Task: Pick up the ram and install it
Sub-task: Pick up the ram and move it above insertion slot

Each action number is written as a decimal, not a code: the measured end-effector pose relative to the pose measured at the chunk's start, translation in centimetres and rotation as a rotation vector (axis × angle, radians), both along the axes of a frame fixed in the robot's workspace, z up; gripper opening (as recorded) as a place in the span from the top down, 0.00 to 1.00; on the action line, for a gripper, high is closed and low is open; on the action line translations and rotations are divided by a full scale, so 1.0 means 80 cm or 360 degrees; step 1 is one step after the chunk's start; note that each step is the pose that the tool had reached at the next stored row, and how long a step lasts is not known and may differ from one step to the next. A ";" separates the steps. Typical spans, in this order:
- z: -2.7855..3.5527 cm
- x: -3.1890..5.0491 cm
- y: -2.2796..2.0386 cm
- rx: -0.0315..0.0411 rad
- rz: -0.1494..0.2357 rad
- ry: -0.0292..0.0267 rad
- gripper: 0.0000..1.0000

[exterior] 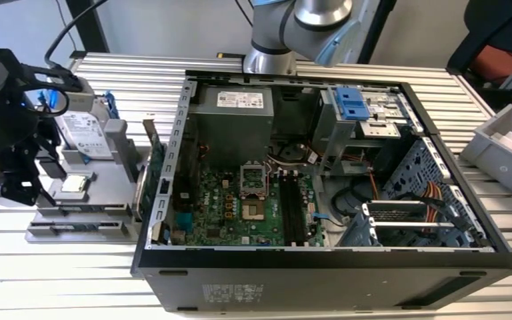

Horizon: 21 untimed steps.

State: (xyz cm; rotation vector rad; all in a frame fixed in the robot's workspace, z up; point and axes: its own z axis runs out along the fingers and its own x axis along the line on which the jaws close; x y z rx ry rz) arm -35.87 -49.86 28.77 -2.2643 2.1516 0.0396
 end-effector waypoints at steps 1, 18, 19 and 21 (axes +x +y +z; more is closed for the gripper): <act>-0.0008 0.000 0.0000 0.0000 0.0000 -0.00001 0.00; -0.0161 0.000 0.0000 0.0000 -0.0016 -0.00013 0.00; -0.0172 0.000 0.0000 0.0000 -0.0018 -0.00012 0.00; -0.0191 0.000 0.0000 0.0000 -0.0019 -0.00013 0.00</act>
